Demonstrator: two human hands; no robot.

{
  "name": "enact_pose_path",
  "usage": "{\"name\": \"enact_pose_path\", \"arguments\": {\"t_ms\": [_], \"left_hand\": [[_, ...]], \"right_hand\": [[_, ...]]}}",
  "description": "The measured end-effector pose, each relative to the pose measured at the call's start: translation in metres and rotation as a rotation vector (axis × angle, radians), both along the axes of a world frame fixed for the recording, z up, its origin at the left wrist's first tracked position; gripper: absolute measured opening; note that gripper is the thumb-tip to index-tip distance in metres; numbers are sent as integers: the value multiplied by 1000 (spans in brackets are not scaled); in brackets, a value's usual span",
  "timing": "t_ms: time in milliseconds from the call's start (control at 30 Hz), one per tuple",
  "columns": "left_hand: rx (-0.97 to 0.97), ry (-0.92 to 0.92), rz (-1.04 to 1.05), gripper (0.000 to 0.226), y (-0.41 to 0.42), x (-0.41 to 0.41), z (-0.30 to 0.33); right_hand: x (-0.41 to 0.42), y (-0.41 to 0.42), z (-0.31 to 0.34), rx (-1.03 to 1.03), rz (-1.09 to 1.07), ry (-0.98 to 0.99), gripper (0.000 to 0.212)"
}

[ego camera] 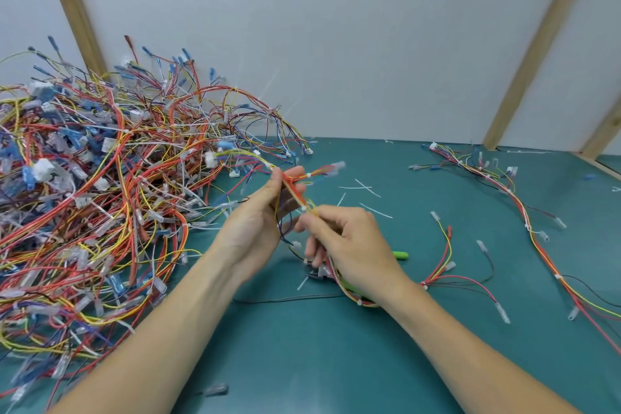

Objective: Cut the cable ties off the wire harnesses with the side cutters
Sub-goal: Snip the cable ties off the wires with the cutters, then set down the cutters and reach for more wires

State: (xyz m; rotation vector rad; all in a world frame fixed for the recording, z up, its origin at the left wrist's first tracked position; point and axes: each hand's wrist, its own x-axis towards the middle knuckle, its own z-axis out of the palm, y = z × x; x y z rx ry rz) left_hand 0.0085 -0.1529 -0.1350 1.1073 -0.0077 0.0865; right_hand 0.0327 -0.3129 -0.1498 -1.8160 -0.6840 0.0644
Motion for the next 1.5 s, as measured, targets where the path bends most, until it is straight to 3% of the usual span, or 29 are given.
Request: {"name": "enact_pose_path", "arguments": {"t_ms": [133,300,433,533,767,900,1067,1200,1333,1433,1500], "left_hand": [[100,27,-104,59,2,-4,1],[302,-49,-148,47,-3,-6,-4],[400,-51,-73,40,-7,-6,-6],[532,-68,36,28,-8,-6,-7],[1006,-115,210,19,-14,-4,-20],[1120,-161,259,18,-13,-4,-25],[1239,-150,283,17,-12,-2,-28],[1318,-114,265,15,-11,-1,-31],[1358,-91,262,15,-10,1,-32],[1371,-69,261,15,-8,2,-35],[1382,-42,248,16,-5,2,-37]], "right_hand": [[18,-11,7,93,-266,-60,33],[65,-44,22,211,-652,-82,34],[115,-95,24,-184,-997,-243,37],[143,-131,16,-487,-1112,-334,38],[171,-167,-1,-844,-1092,-370,27],[176,-171,-2,-938,-1068,-260,25],[174,-179,-8,-1161,-1106,-116,41],[171,-157,-1,-882,-1184,-18,74],[166,-119,26,-718,-1131,-126,91],[151,-79,40,-672,-890,-283,75],[132,-46,37,-594,-688,-238,59]]}}
